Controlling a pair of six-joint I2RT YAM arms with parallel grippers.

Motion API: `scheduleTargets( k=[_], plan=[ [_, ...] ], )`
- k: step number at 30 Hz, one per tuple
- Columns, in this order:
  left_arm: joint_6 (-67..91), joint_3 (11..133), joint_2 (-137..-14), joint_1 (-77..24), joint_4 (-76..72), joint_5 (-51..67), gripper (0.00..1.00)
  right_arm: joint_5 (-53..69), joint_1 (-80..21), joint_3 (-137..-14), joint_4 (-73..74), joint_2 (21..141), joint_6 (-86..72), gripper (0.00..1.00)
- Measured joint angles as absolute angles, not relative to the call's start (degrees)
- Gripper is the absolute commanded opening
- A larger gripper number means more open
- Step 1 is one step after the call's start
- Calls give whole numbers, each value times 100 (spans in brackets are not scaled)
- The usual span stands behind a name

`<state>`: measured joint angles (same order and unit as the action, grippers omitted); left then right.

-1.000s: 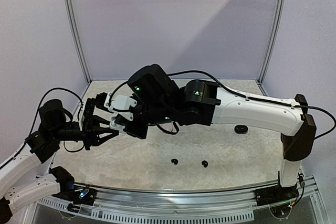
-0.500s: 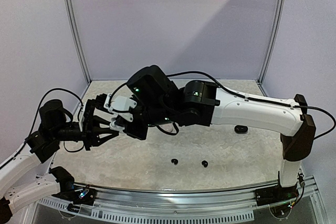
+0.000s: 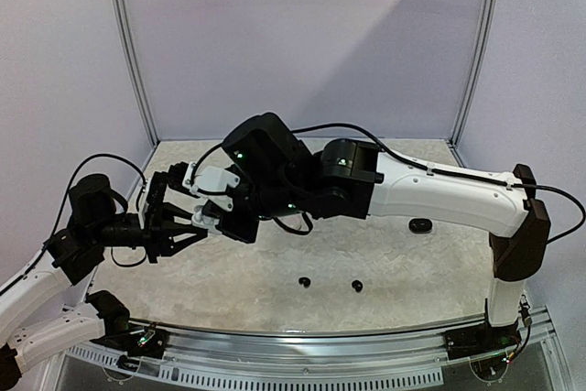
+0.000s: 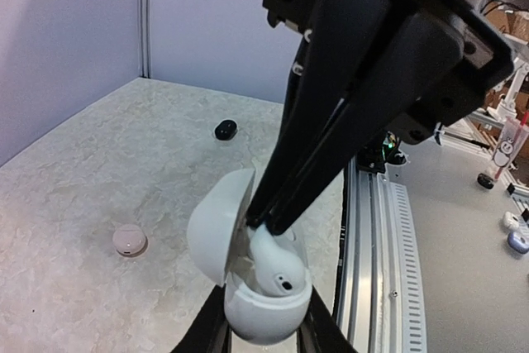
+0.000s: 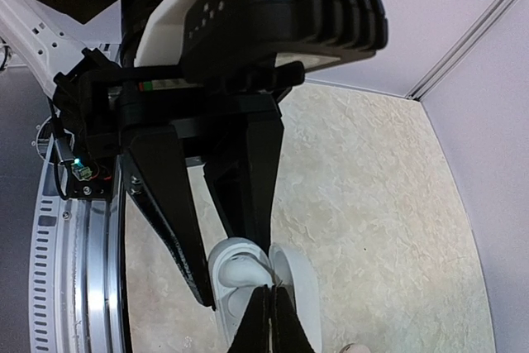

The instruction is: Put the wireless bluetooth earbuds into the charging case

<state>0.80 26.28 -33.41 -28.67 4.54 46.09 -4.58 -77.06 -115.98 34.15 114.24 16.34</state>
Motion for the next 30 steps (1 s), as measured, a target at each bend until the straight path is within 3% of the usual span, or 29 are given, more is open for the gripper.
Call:
scheduleTargets(
  k=[16, 30],
  plan=[
    [-104, 2630, -3336, -2871, 521, 4650, 0, -429, -7723, -11572, 3409, 11424, 1723, 9],
    [-617, 2630, -3323, -2873, 928, 4788, 0, -165, -7719, -11548, 3573, 11456, 1673, 0]
  ],
)
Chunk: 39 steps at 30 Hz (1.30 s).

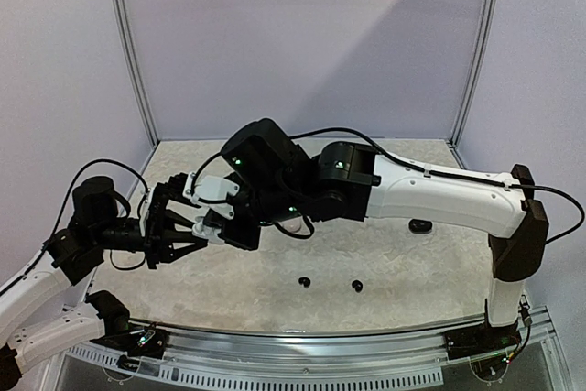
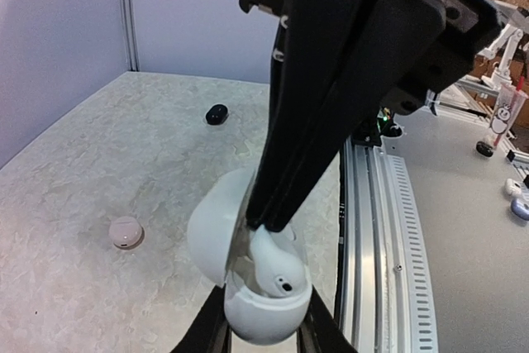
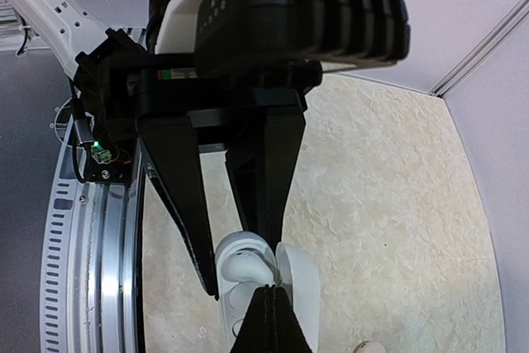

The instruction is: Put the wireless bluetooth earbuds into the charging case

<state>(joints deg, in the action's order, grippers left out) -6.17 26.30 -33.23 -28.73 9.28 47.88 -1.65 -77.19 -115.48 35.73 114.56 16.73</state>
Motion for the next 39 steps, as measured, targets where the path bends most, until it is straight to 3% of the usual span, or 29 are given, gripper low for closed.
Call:
scheduleTargets(
  k=[6, 17, 22, 30, 39],
  plan=[
    [-705, 2630, -3306, -2875, 1020, 4849, 0, 45, -7697, -11548, 3632, 11459, 1645, 8],
    [-915, 2641, -3306, -2877, 1240, 4860, 0, 233, -7629, -11550, 3640, 11537, 1575, 4],
    [-954, 2641, -3306, -2877, 1302, 4838, 0, 342, -7609, -11555, 3660, 11561, 1579, 11],
    [-978, 2641, -3323, -2877, 1354, 4807, 0, 467, -7566, -11675, 3752, 11675, 1564, 12],
    [-1011, 2641, -3326, -2880, 1498, 4759, 0, 480, -7540, -11716, 3782, 11738, 1544, 0]
  ],
)
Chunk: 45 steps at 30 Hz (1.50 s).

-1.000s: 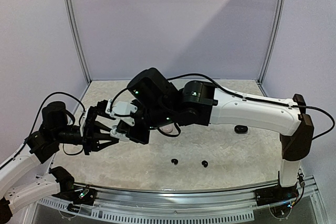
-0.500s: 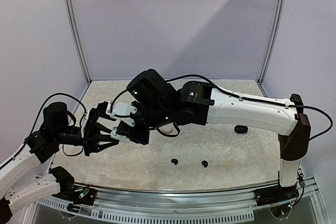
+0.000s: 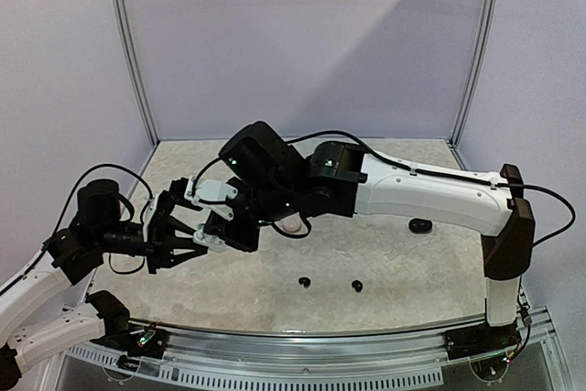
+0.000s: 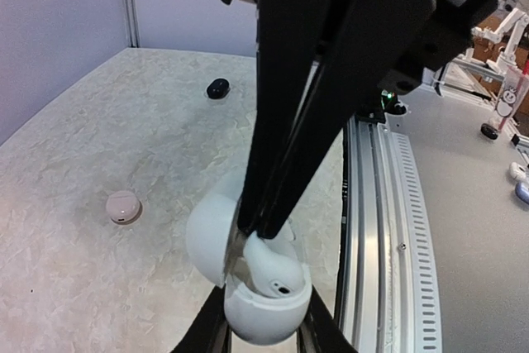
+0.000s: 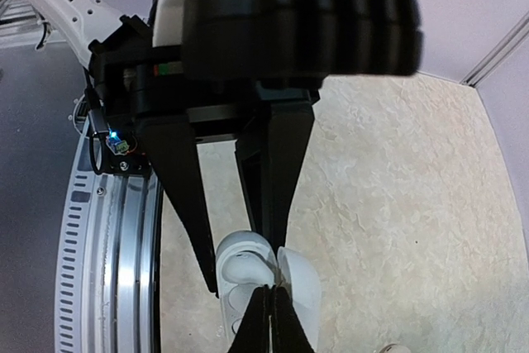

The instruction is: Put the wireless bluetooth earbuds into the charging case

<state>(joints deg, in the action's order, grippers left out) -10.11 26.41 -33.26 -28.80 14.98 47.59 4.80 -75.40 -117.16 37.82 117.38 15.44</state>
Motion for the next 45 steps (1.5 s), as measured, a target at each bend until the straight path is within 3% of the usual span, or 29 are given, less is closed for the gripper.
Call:
scheduleTargets(
  k=[27, 37, 45],
  plan=[
    [-884, 2655, -3323, -2888, 1271, 4377, 0, -130, -7583, -11360, 3297, 11535, 1190, 0],
    [-178, 2674, -3330, -2888, 1020, 4082, 0, -467, -7601, -11347, 3076, 11535, 1002, 0],
    [-285, 2687, -3326, -2888, 1015, 4097, 0, -285, -7572, -11343, 3046, 11535, 982, 13]
  ],
)
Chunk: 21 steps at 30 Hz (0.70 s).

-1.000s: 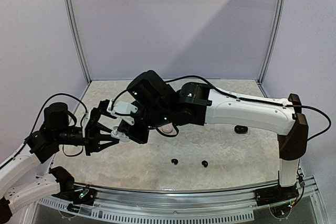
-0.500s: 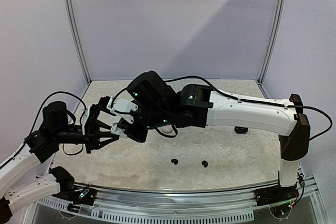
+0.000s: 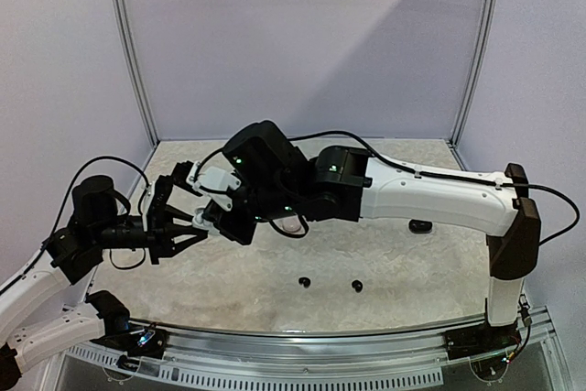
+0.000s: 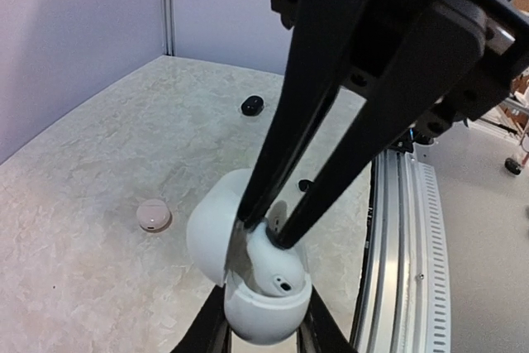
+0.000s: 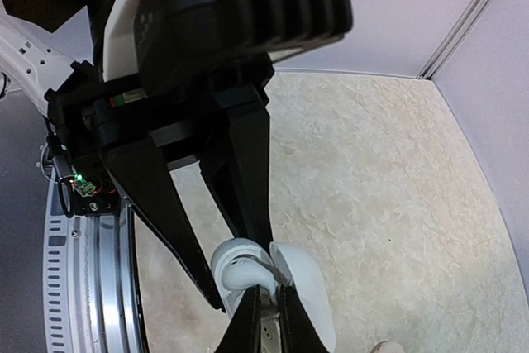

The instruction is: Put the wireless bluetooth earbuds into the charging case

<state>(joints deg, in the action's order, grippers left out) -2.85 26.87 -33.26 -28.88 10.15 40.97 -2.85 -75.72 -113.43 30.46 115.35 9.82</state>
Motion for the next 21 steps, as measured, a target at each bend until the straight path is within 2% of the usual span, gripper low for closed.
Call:
scheduleTargets(
  k=[11, 21],
  plan=[
    [-1356, 2779, -3291, -2902, 1369, 4399, 0, 215, -7570, -11330, 3262, 11537, 1072, 24],
    [-1586, 2818, -3291, -2926, 1457, 4458, 0, 381, -7540, -11448, 3465, 11561, 1127, 12]
  ],
)
